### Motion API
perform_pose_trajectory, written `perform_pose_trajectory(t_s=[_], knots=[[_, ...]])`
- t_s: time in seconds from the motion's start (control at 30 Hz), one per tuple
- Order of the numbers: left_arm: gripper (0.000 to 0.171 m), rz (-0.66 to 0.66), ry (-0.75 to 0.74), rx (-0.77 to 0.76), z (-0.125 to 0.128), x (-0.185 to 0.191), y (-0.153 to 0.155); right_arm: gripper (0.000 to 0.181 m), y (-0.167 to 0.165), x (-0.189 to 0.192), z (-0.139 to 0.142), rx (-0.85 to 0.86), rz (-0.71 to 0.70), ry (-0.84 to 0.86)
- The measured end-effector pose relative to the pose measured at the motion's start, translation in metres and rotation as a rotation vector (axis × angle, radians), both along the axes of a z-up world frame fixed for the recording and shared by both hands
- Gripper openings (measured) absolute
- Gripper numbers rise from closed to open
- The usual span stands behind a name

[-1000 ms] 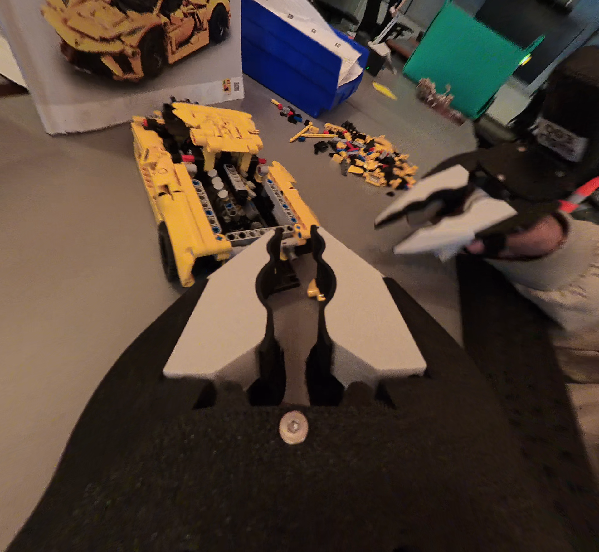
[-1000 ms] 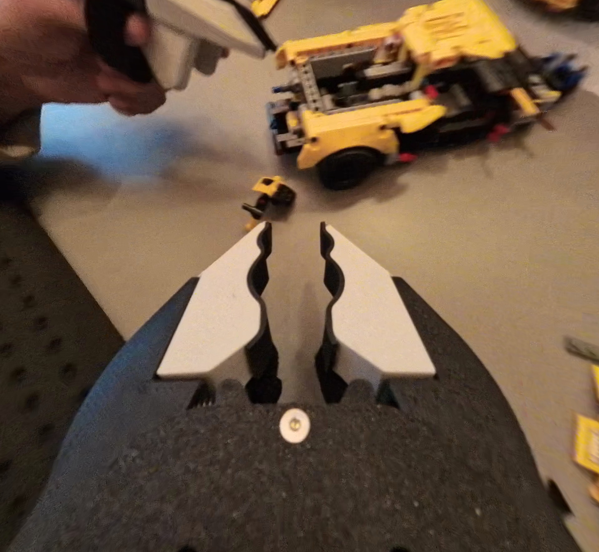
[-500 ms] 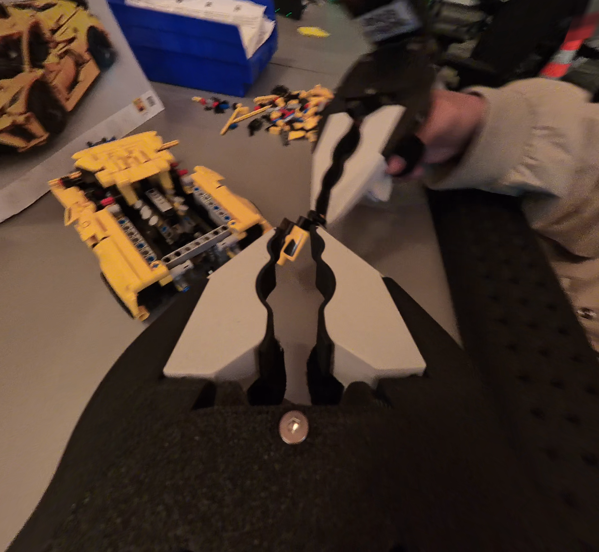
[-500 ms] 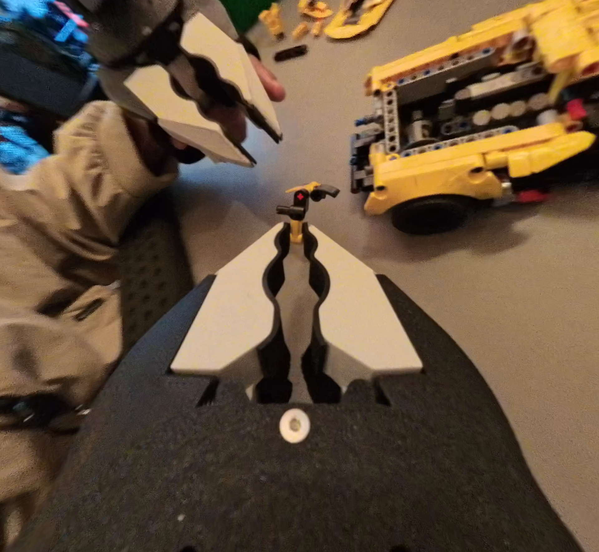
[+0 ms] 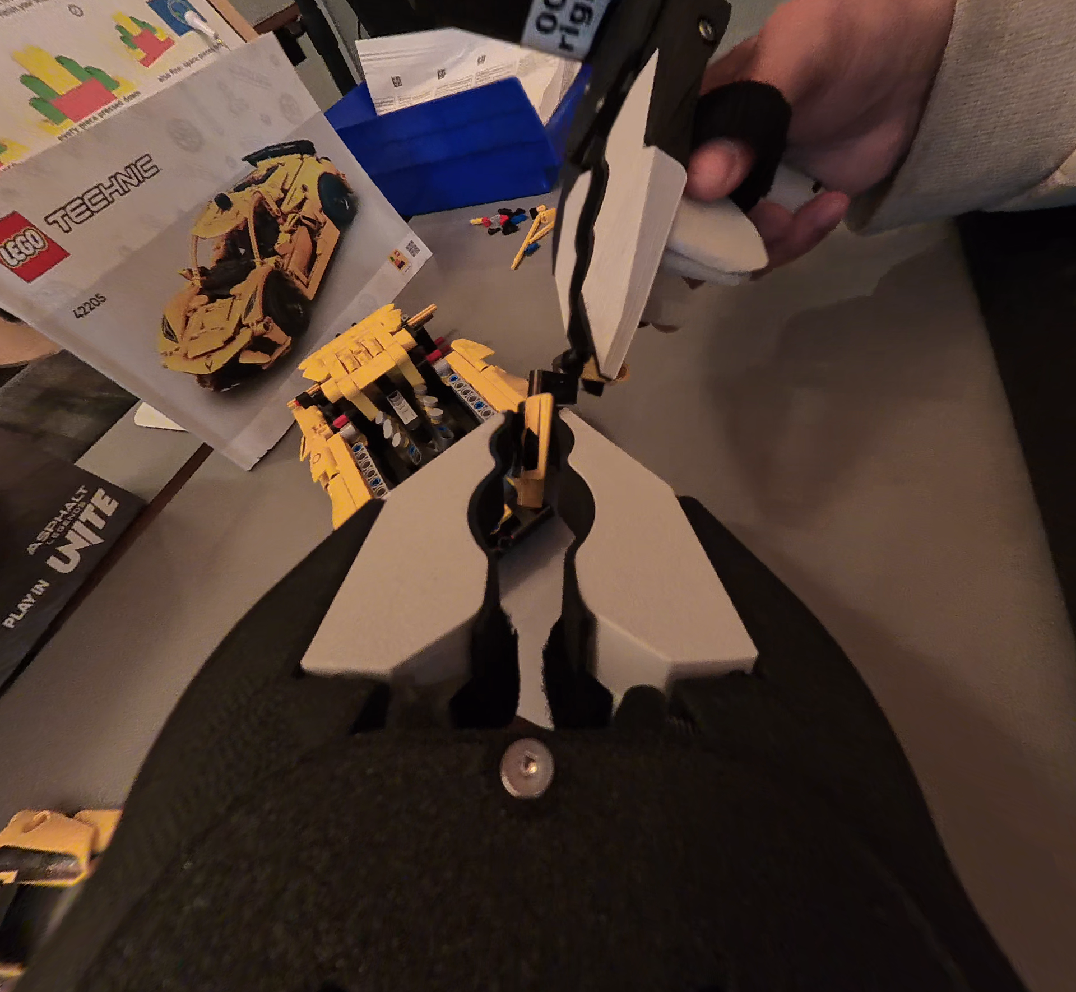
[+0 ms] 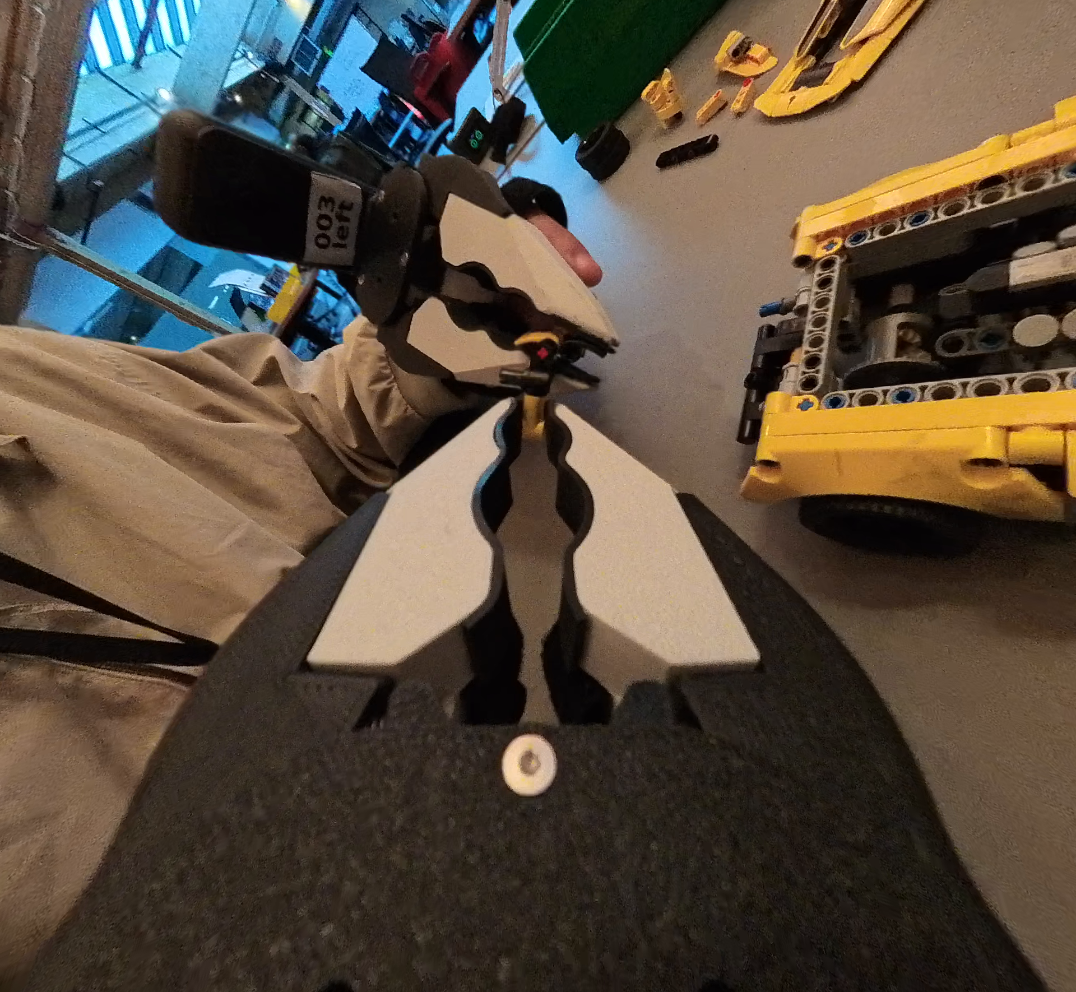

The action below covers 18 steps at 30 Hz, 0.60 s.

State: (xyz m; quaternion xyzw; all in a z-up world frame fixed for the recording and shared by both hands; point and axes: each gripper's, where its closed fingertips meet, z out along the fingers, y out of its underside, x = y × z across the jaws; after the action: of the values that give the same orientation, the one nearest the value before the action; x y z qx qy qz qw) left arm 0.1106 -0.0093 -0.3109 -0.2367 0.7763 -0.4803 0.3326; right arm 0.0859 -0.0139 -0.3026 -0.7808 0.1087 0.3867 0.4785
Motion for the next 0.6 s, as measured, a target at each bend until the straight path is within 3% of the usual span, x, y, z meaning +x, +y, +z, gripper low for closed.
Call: perform_pose_trajectory(t_s=[0.27, 0.47, 0.6], knots=[[0.007, 0.090, 0.140, -0.158, -0.011, 0.012, -0.006, 0.006, -0.007, 0.011, -0.007, 0.011, -0.053, 0.155], [0.007, 0.053, 0.144, -0.108, -0.019, 0.009, -0.017, 0.006, -0.021, 0.006, -0.018, -0.054, 0.025, 0.174], [0.007, 0.074, 0.150, -0.119, -0.019, 0.011, -0.020, 0.006, -0.023, 0.007, -0.017, -0.057, 0.006, 0.161]])
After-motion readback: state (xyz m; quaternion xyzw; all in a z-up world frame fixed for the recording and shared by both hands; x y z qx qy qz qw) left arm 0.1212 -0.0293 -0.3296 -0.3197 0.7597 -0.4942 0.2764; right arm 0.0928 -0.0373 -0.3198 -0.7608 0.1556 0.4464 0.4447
